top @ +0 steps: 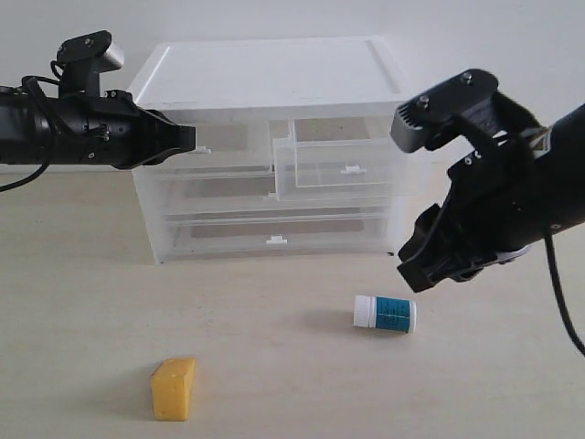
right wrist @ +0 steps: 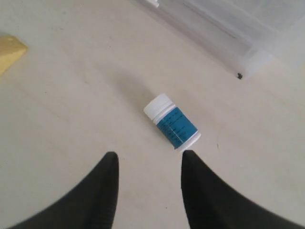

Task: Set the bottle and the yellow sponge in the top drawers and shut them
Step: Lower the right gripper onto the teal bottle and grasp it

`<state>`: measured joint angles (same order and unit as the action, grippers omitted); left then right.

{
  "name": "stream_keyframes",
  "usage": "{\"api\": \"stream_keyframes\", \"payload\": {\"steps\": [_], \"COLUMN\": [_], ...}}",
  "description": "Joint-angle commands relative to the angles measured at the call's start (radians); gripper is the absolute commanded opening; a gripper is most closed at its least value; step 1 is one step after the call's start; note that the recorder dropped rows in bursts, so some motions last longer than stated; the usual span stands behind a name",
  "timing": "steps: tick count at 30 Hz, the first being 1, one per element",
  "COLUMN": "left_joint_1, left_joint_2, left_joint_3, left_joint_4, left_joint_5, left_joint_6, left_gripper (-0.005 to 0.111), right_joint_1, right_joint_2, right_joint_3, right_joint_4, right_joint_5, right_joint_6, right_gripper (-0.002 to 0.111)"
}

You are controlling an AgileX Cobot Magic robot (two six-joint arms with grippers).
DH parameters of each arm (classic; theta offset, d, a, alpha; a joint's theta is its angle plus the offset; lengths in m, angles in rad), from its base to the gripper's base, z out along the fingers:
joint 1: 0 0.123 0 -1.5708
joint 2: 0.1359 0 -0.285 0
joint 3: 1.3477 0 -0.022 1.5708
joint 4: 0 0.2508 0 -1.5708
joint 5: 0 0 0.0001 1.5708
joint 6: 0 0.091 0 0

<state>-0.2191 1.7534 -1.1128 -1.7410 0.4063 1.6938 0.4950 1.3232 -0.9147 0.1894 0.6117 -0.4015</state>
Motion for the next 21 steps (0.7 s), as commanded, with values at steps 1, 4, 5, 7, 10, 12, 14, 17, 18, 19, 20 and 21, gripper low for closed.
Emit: {"api": "stream_keyframes", "payload": {"steps": [1, 4, 5, 7, 10, 12, 14, 17, 18, 19, 20, 21], "left_joint_1": [-0.001, -0.001, -0.001, -0.001, -0.001, -0.001, -0.001, -0.001, -0.001, -0.001, -0.001, -0.001], "left_joint_2": [-0.002, -0.002, -0.002, -0.002, -0.002, -0.002, -0.002, -0.002, -0.002, -0.002, -0.002, -0.002], "left_joint_3": [0.002, 0.002, 0.002, 0.002, 0.002, 0.002, 0.002, 0.002, 0.002, 0.002, 0.002, 0.002], "left_joint_4": [-0.003, -0.003, -0.003, -0.003, -0.003, -0.003, -0.003, -0.003, -0.003, -0.003, -0.003, -0.003], "left_joint_5": [0.009, 0.009, 0.009, 0.009, 0.009, 0.009, 0.009, 0.009, 0.009, 0.009, 0.009, 0.009], "left_joint_6": [0.007, 0.007, 0.007, 0.007, 0.007, 0.007, 0.007, 0.007, 0.007, 0.007, 0.007, 0.007], "left_gripper": [0.004, 0.004, 0.004, 0.004, 0.004, 0.004, 0.004, 0.004, 0.004, 0.004, 0.004, 0.004], "right_joint_1": [-0.007, -0.002, 0.005, 0.016, 0.035, 0.038, 0.038, 0.038, 0.038, 0.038, 0.038, 0.038], "right_joint_2": [0.075, 0.120, 0.135, 0.158, 0.194, 0.221, 0.250, 0.297, 0.309, 0.322, 0.334, 0.344], "right_joint_3": [-0.006, -0.006, -0.006, -0.006, -0.006, -0.006, -0.006, -0.006, -0.006, -0.006, -0.006, -0.006], "right_joint_4": [0.004, 0.004, -0.004, -0.014, -0.039, -0.047, -0.049, -0.057, -0.067, -0.073, -0.073, -0.073], "right_joint_5": [-0.032, -0.083, -0.099, -0.116, -0.145, -0.163, -0.188, -0.231, -0.245, -0.261, -0.281, -0.296], "right_joint_6": [-0.038, -0.060, -0.074, -0.114, -0.137, -0.135, -0.135, -0.141, -0.146, -0.157, -0.169, -0.179], "right_gripper": [0.038, 0.038, 0.038, 0.038, 0.038, 0.038, 0.044, 0.055, 0.055, 0.055, 0.055, 0.055]}}
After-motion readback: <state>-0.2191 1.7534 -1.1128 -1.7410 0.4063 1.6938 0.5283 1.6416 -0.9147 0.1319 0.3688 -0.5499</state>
